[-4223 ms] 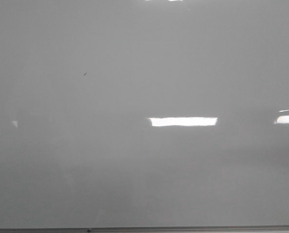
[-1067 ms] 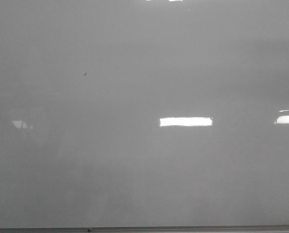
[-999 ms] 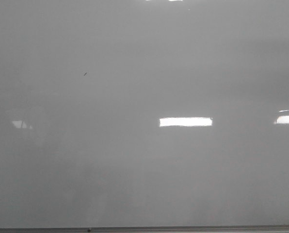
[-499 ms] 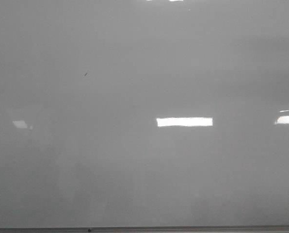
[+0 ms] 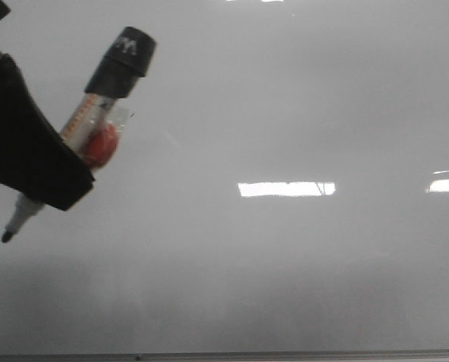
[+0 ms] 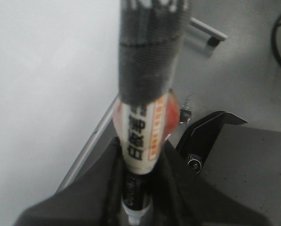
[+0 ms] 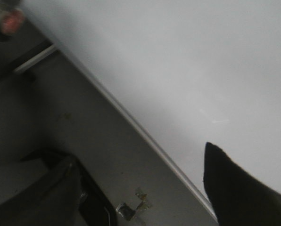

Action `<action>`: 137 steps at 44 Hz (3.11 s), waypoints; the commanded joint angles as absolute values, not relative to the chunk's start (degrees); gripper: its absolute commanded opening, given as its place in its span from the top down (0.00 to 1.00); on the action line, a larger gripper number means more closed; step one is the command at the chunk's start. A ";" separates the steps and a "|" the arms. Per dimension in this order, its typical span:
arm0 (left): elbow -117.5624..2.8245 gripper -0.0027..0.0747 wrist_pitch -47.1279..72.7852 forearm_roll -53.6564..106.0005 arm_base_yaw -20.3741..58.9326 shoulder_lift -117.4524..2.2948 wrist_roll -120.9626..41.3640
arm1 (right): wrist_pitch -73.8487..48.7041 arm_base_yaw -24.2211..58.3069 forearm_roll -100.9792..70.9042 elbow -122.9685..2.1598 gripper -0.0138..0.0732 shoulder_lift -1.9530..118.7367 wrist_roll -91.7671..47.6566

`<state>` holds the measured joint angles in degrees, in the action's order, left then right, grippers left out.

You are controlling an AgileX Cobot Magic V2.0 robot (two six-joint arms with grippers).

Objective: Write number 8 on whiteboard

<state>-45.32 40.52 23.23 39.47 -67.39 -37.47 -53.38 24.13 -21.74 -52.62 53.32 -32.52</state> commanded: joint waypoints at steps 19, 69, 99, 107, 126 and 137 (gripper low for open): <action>-47.29 0.99 37.42 26.27 50.34 -65.91 -41.18 | -56.37 44.70 -27.66 -68.55 0.20 71.84 -41.98; -47.17 0.32 30.87 26.68 50.09 -65.79 -37.64 | -57.49 42.67 -30.30 -70.40 0.92 78.62 -45.24; -22.59 0.99 11.90 36.44 37.70 -23.53 -36.61 | -44.58 15.61 -73.03 -47.98 0.92 64.86 -67.08; -21.54 0.99 11.55 36.56 37.70 -20.26 -36.61 | -41.41 15.61 -85.10 -46.87 0.92 66.89 -75.78; -21.54 0.99 11.57 36.56 37.70 -20.26 -36.61 | -38.56 15.67 -89.54 -61.05 0.92 84.69 -77.63; -21.54 0.99 11.57 36.56 37.70 -20.26 -36.61 | -36.54 16.12 -93.28 -65.11 0.92 92.41 -77.85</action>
<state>-19.96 15.72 35.34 37.71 -20.01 -37.16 -36.10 15.92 -89.37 -62.42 93.09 -76.89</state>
